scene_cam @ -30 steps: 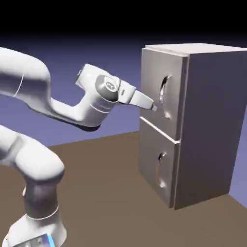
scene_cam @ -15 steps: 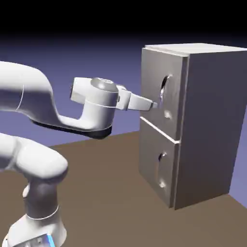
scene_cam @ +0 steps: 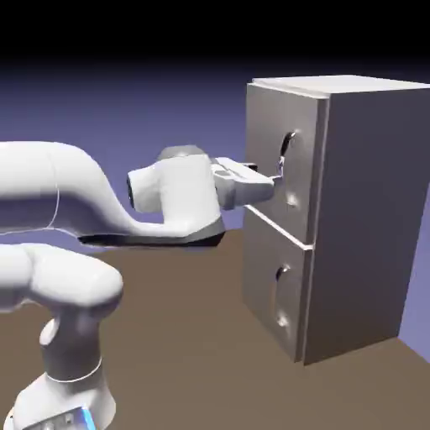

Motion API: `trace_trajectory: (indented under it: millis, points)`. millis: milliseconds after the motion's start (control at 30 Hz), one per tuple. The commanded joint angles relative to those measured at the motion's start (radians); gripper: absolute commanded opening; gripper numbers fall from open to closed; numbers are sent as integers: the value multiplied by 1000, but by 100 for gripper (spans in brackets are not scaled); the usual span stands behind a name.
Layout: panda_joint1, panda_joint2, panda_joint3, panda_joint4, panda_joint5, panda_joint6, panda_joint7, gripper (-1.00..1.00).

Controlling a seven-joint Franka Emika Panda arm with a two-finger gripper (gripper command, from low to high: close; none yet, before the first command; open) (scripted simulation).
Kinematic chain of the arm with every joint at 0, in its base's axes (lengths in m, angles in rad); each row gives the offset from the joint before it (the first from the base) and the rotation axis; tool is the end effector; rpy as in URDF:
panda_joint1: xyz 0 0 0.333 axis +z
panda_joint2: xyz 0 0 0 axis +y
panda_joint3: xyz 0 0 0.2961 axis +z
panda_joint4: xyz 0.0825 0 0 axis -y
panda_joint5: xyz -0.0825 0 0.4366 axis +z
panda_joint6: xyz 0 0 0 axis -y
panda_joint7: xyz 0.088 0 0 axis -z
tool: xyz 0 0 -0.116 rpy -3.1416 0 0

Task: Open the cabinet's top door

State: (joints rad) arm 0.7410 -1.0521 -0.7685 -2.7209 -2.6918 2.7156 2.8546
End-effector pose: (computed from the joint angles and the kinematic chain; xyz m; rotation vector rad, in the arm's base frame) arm 0.4006 0.0338 0.4668 -1.7635 0.6640 -1.7132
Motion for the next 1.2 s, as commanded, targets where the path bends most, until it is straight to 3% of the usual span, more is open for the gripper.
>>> trace_trajectory:
  millis: [0, 100, 133, 533, 867, 1167]
  points:
    - [36, 27, -22, 27, -15, -13, 12, 100]
    - [130, 97, -79, 96, -52, -47, 43, 100]
    - [130, 97, -79, 96, -52, -47, 43, -100]
    - [-199, 87, 319, -92, 281, -193, 43, -100]
    - [-453, 40, 682, -171, 600, -214, 37, -100]
    - [-443, -39, 922, -227, 991, -409, -105, -100]
